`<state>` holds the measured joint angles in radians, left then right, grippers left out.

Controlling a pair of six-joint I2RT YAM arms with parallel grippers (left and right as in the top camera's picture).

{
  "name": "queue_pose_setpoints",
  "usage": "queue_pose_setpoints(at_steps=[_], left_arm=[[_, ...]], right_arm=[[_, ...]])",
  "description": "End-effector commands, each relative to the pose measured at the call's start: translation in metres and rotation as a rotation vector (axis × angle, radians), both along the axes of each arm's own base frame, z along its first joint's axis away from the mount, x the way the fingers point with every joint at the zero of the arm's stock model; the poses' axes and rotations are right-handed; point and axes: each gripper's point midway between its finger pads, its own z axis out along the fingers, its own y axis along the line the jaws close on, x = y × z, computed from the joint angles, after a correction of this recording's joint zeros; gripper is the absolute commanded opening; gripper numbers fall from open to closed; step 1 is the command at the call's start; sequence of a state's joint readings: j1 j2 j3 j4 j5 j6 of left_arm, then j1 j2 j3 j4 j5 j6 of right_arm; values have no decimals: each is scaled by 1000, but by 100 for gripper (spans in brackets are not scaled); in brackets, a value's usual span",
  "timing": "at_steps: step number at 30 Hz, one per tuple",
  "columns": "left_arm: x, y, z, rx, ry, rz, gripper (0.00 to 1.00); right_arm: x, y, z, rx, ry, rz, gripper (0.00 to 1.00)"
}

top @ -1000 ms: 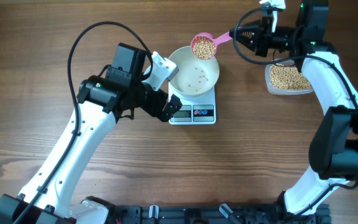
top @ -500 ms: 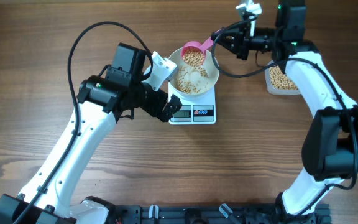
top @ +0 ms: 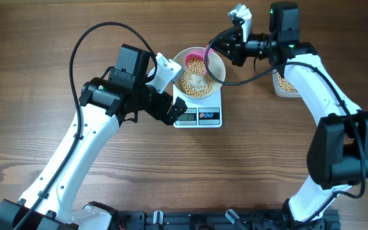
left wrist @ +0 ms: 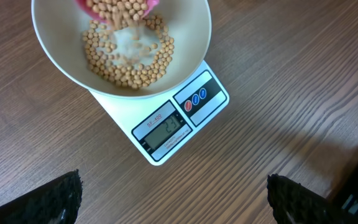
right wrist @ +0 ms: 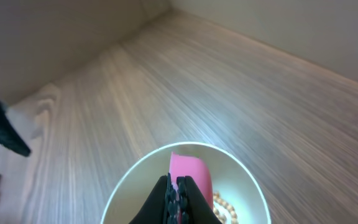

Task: Scoop item into bowl and weigh 150g on scale
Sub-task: 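Tilt the scoop with the right gripper to pour soybeans into bowl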

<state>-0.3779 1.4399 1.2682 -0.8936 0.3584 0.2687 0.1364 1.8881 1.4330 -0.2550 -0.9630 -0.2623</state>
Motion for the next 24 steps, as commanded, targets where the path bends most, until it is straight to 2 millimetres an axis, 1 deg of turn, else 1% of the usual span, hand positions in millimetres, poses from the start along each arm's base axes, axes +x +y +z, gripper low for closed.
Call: queue_pose_setpoints(at_steps=[1, 3, 5, 7, 10, 13, 18, 21, 24], left_arm=[[0, -3, 6, -14, -18, -21, 100], [0, -3, 6, -14, -18, -21, 100], [0, -3, 6, -14, -18, -21, 100], [0, -3, 6, -14, -18, -21, 100], [0, -3, 6, -14, -18, -21, 100], [0, -3, 6, -14, -18, -21, 100], [0, -3, 6, -14, -18, -21, 100], [0, -3, 6, -14, -18, -21, 100], [0, -3, 6, -14, -18, -21, 100]], right_arm=[[-1, -1, 32, -86, -136, -46, 4], [-2, -2, 38, -143, -166, -85, 4], [-6, -2, 39, -172, -178, -85, 4], [-7, -4, 38, -210, -171, -114, 4], [-9, -2, 38, -254, -176, -141, 4], [-13, 7, 29, -322, -172, -161, 4], [-18, 22, 26, -382, -194, -174, 4], [-21, 23, 35, -400, -218, -194, 4], [-24, 18, 50, -401, -251, -215, 4]])
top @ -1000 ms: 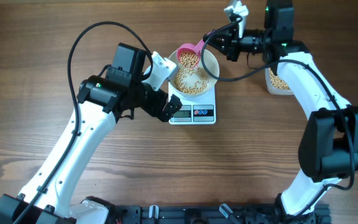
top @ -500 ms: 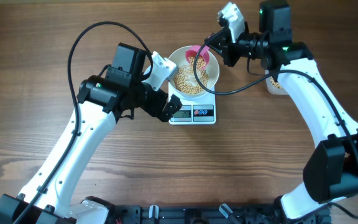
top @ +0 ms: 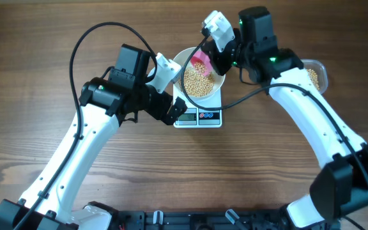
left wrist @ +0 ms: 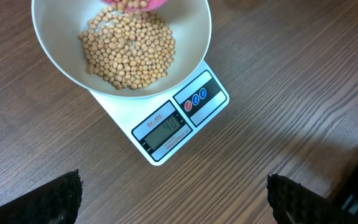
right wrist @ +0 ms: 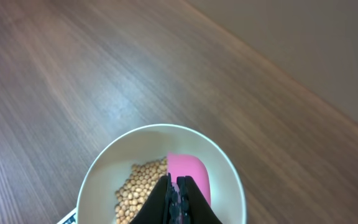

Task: Scoop item into bowl and weigh 150g on scale
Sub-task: 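Tilt the scoop with the right gripper to pour soybeans into bowl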

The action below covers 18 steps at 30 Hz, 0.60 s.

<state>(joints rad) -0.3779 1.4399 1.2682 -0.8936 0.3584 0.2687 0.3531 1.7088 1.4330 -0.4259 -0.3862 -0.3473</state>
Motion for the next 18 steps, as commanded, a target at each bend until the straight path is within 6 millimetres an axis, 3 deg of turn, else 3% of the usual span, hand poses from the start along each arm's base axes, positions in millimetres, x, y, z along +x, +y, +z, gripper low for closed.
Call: queue_pose_setpoints(at_steps=[1, 6, 10, 13, 15, 18], left_arm=[[0, -3, 6, -14, -18, -21, 100], [0, -3, 6, -14, -18, -21, 100], [0, -3, 6, -14, -18, -21, 100], [0, -3, 6, -14, -18, -21, 100], [0, -3, 6, -14, -18, -21, 100], [0, -3, 6, -14, -18, -21, 100]], right_arm=[[-5, -7, 36, -17, -96, -11, 4], [-5, -14, 34, -72, -109, -31, 4], [-17, -5, 26, -127, -115, 41, 4], [-15, -3, 30, -81, -93, -4, 4], [-24, 3, 26, -109, -104, 87, 4], [-13, -7, 28, -94, -85, -32, 4]])
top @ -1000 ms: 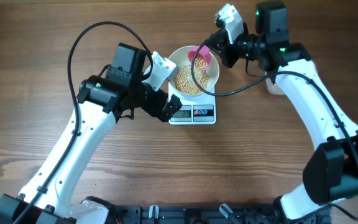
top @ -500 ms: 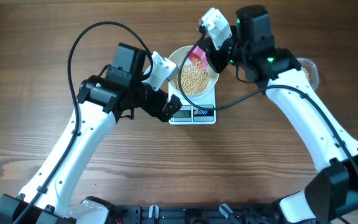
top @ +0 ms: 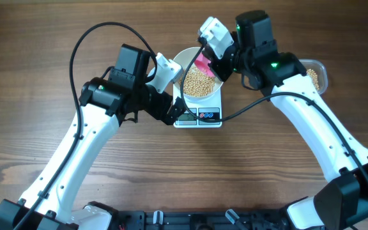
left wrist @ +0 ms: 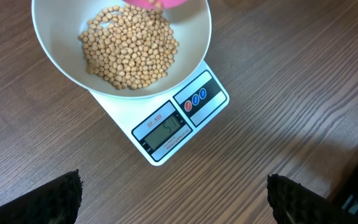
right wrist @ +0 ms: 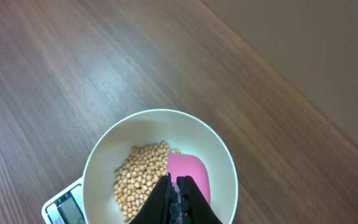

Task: Scoop item into bowl and weigh 150g on scale
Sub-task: 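Tilt the scoop with the right gripper to pour soybeans into bowl, then return the empty scoop with the right gripper into the soybean tub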

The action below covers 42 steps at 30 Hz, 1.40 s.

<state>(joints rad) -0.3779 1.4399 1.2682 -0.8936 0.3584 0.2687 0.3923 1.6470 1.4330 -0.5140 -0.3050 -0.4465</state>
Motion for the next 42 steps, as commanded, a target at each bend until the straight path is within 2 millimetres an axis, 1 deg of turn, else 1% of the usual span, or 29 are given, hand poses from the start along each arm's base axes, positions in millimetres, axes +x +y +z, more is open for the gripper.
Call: queue_pose_setpoints(at_steps=[1, 2, 3, 5, 7, 9, 10, 13, 24, 29, 33, 35, 38, 41, 42], left_arm=[[0, -3, 6, -14, -18, -21, 100], [0, -3, 6, -14, -18, -21, 100], [0, -3, 6, -14, -18, -21, 100], [0, -3, 6, -14, -18, -21, 100], [0, -3, 6, -14, -18, -21, 100], [0, -3, 6, -14, -18, -21, 100], [0, -3, 6, -14, -18, -21, 100], [0, -3, 6, -14, -18, -21, 100], [0, -3, 6, -14, -18, -21, 100], [0, -3, 6, -14, -18, -21, 100], [0, -3, 6, -14, -18, -21, 100], [0, -3, 6, -14, -18, -21, 100], [0, -3, 6, -14, -18, -21, 100], [0, -3, 6, -14, -18, -21, 100], [0, -3, 6, -14, -18, -21, 100]], right_arm=[[5, -3, 18, 31, -30, -54, 4], [-3, 4, 17, 36, -23, 11, 4], [-5, 6, 18, 40, -22, 30, 4], [1, 0, 18, 54, -8, -46, 4], [-7, 7, 17, 55, 1, 25, 4], [-6, 6, 17, 66, 9, 0, 4], [-2, 3, 18, 76, 15, -40, 4], [-5, 6, 18, 82, 22, -18, 4], [-4, 5, 18, 88, 24, -25, 4], [-3, 5, 27, 118, 29, -50, 4], [2, -8, 33, 185, 68, -95, 4], [3, -17, 43, 275, 108, -108, 4], [8, -38, 67, 395, 113, -135, 4], [11, -72, 91, 434, 70, -219, 4], [10, -91, 101, 434, 39, -263, 4]])
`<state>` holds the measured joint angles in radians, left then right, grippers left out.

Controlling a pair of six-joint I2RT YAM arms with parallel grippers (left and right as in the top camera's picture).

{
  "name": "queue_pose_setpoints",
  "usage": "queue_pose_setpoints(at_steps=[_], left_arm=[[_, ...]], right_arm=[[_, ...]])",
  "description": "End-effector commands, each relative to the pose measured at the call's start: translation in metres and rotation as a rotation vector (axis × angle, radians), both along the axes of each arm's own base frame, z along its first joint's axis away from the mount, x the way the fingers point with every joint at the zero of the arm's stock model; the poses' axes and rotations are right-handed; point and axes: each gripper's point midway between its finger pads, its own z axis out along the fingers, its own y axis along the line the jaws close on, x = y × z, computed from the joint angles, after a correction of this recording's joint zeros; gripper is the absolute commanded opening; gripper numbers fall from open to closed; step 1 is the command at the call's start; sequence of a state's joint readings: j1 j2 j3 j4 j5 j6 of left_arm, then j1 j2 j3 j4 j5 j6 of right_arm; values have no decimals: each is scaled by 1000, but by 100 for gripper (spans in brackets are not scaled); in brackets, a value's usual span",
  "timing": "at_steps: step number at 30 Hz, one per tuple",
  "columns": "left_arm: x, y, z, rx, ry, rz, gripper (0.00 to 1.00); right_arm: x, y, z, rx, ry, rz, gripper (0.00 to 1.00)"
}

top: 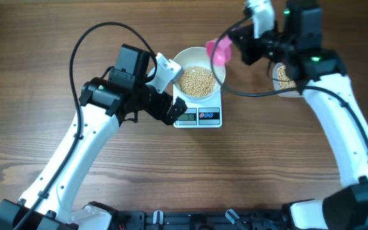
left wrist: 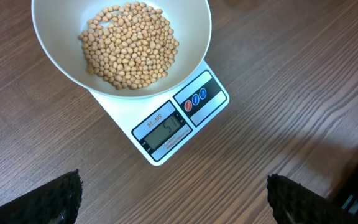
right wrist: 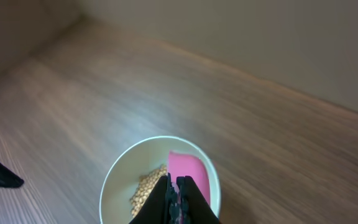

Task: Scoop item into bowl and weigh 150g on scale
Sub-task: 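Return the empty scoop with the right gripper into the soybean tub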

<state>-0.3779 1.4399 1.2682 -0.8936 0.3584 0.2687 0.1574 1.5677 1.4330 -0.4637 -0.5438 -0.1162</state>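
Observation:
A white bowl (top: pixel 199 81) holding a mound of tan beans (left wrist: pixel 129 53) stands on the white scale (left wrist: pixel 180 121), whose display is lit. My right gripper (right wrist: pixel 178 186) is shut on the handle of a pink scoop (top: pixel 220 50). The scoop hangs just off the bowl's upper right rim, and no beans show in it. In the right wrist view the pink scoop (right wrist: pixel 190 175) lies over the bowl's rim (right wrist: pixel 114 180). My left gripper (left wrist: pixel 176 208) hovers open over the table just in front of the scale, its fingertips (left wrist: pixel 61 199) wide apart with nothing between them.
A clear container of beans (top: pixel 285 82) sits at the right, partly under my right arm. The left arm (top: pixel 101 108) and its cable reach in from the lower left, close to the scale's left side. Bare wooden table (top: pixel 267 160) lies in front of the scale.
My right gripper has moved to the right with the pink scoop, from over the bowl's upper right part to outside its rim. The bean pile, scale and left gripper are unchanged.
At first the scoop was tipping beans into the bowl, which held a thin layer. Then the pile was fuller and the scale's reading higher, with the scoop still over the bowl. Now the scoop is beside the bowl.

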Motion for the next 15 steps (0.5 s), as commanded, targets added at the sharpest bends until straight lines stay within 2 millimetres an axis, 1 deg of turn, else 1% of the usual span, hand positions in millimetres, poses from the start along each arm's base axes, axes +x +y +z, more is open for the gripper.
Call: queue_pose_setpoints(at_steps=[1, 3, 4, 5, 7, 9, 10, 12, 15], left_arm=[[0, -3, 6, -14, -18, -21, 100], [0, -3, 6, -14, -18, -21, 100], [0, -3, 6, -14, -18, -21, 100], [0, -3, 6, -14, -18, -21, 100], [0, -3, 6, -14, -18, -21, 100], [0, -3, 6, -14, -18, -21, 100], [0, -3, 6, -14, -18, -21, 100], [0, -3, 6, -14, -18, -21, 100], [0, -3, 6, -14, -18, -21, 100]], right_arm=[[-9, -36, 52, 44, -83, -92, 4], [-11, -69, 57, -2, -90, -213, 4], [-13, -88, 56, -37, -78, -289, 4], [-15, -103, 53, -65, -62, -347, 4], [-18, -132, 40, -137, -14, -465, 4], [-23, -158, 26, -204, 44, -583, 4], [-26, -169, 22, -227, 63, -634, 4], [-29, -179, 13, -272, 97, -682, 4], [-33, -181, 0, -295, 149, -685, 5]])
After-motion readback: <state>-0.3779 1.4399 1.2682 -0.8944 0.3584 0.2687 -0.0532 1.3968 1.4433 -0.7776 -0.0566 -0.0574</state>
